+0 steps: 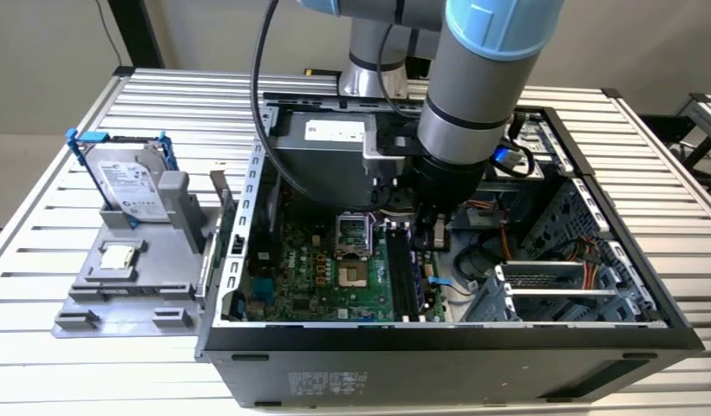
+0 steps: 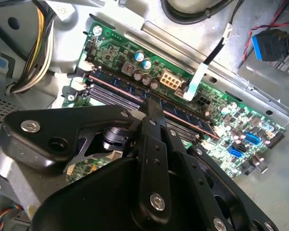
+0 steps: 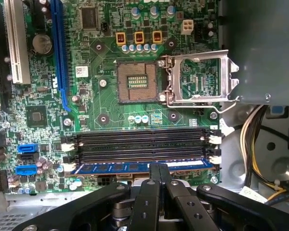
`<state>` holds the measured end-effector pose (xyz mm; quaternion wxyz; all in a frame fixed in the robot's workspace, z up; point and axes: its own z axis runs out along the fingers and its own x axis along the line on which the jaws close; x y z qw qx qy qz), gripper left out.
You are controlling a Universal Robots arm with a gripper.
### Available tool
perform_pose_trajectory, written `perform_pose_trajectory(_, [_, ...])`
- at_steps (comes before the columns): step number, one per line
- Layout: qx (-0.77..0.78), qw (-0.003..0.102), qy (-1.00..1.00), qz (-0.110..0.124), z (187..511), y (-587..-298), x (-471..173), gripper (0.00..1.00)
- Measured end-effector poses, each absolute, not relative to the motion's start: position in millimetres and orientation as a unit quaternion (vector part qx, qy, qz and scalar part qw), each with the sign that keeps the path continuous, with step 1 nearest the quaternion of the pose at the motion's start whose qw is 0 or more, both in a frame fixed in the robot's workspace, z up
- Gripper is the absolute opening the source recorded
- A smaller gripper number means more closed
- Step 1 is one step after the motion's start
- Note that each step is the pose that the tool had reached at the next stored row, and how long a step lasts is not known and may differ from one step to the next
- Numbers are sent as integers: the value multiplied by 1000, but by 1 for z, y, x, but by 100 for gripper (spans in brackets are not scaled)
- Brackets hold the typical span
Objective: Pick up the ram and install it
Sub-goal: 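Press down the ram until it locks into place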
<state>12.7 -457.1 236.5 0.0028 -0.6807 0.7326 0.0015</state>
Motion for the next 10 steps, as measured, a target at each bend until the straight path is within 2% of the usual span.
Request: perform_pose_trajectory(10, [-681,3,733,1,234,-461,13,0])
